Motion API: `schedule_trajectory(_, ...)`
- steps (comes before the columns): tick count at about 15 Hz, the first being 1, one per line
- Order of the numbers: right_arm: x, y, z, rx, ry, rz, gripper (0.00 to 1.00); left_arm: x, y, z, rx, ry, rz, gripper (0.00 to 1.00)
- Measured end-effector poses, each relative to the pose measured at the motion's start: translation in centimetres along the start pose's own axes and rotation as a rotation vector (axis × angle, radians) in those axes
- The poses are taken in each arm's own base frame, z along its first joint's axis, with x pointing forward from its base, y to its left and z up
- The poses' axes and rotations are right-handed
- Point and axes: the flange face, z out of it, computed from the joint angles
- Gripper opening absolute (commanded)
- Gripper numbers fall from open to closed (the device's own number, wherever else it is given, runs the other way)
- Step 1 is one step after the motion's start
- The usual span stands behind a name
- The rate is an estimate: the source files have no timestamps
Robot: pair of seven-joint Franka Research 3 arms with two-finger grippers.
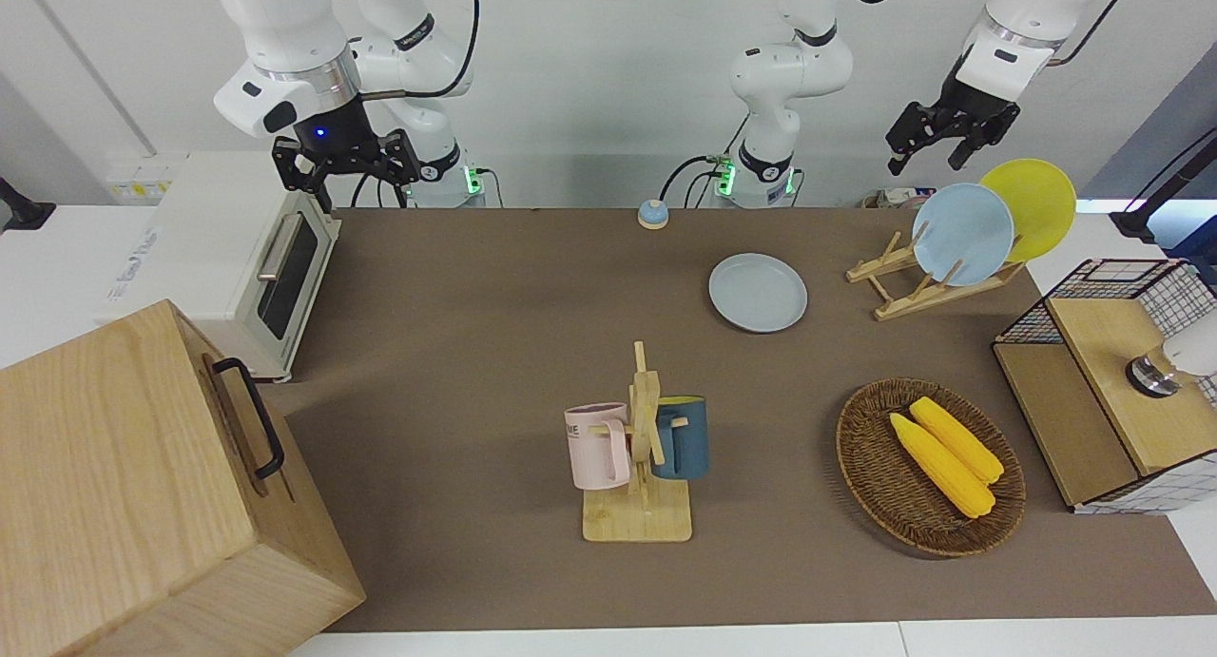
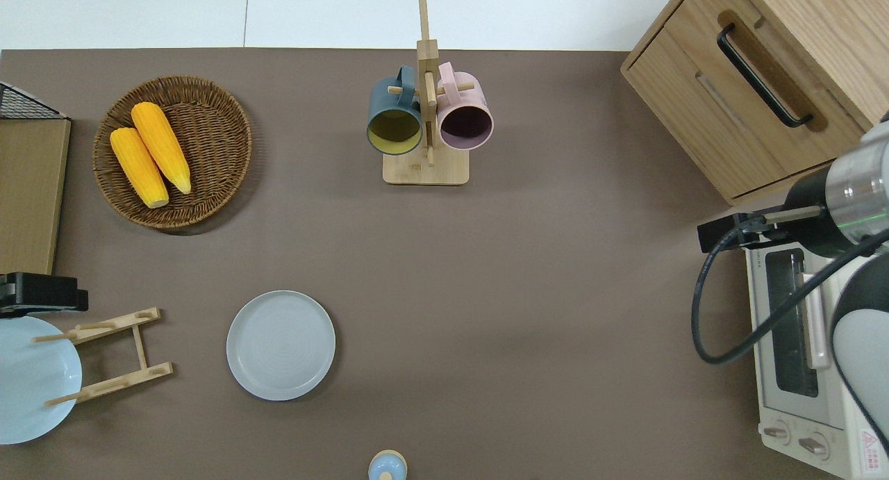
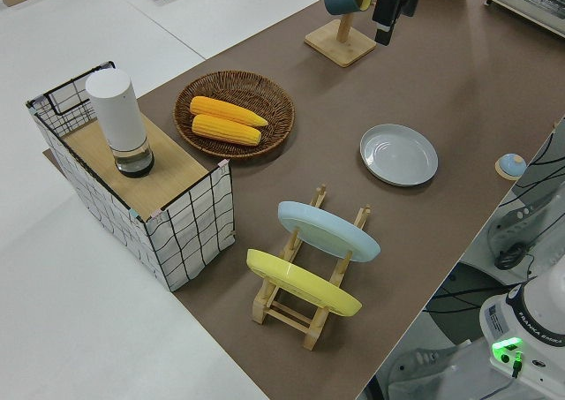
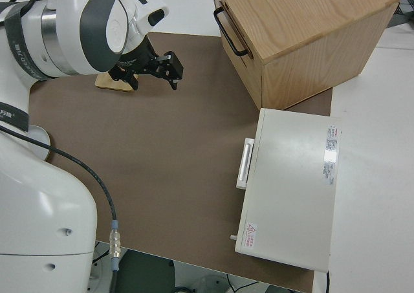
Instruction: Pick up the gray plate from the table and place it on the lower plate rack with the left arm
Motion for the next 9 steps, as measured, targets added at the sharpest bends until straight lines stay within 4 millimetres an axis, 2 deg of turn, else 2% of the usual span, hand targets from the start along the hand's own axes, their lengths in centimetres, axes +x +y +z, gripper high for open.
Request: schedule_trajectory(9,0.00,0.00,0.00,0.000,0.000,0.000,0.983,0.19,0.10,0.54,0.011,-0.017,-0.053,0.99)
